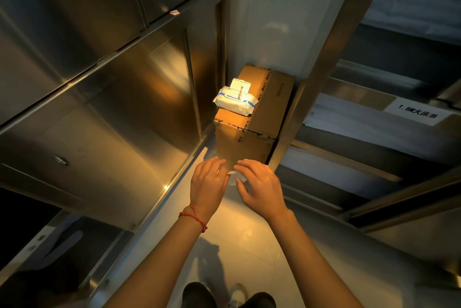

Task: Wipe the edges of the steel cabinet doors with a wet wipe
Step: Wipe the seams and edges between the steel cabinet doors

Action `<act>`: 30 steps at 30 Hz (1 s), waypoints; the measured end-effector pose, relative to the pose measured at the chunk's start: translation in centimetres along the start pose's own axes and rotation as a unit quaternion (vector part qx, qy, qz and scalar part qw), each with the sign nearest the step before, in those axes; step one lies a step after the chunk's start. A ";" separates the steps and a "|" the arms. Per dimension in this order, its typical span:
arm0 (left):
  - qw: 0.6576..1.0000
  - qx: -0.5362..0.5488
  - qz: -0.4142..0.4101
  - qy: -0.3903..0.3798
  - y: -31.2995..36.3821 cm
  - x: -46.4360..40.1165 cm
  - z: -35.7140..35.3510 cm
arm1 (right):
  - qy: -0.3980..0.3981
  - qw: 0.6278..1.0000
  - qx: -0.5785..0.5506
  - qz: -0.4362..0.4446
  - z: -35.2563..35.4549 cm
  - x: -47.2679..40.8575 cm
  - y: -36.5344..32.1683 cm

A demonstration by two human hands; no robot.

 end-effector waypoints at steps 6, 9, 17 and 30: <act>1.000 -0.013 -0.016 -0.005 0.4 0.1 -0.1 | 0.022 0.994 0.102 0.043 -0.9 -0.3 -1.0; 1.000 -0.019 -0.024 0.003 0.2 0.5 0.0 | 0.039 0.990 0.120 0.056 -1.0 -0.1 -1.2; 1.000 -0.013 -0.009 0.018 -1.6 1.4 0.3 | 0.091 0.989 0.106 0.036 -0.1 1.2 0.0; 0.997 -0.004 0.064 0.032 -1.6 2.5 0.1 | 0.111 0.989 0.085 -0.056 -1.4 2.4 0.3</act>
Point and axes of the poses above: each hand's wrist, its own x-axis away from the middle knuckle, its own z-axis out of the back of the hand, y = z × x, the point moved 6 cm from there along -x, towards the middle knuckle, and after that the axes turned 12 degrees about -y, right-handed, at the moved point
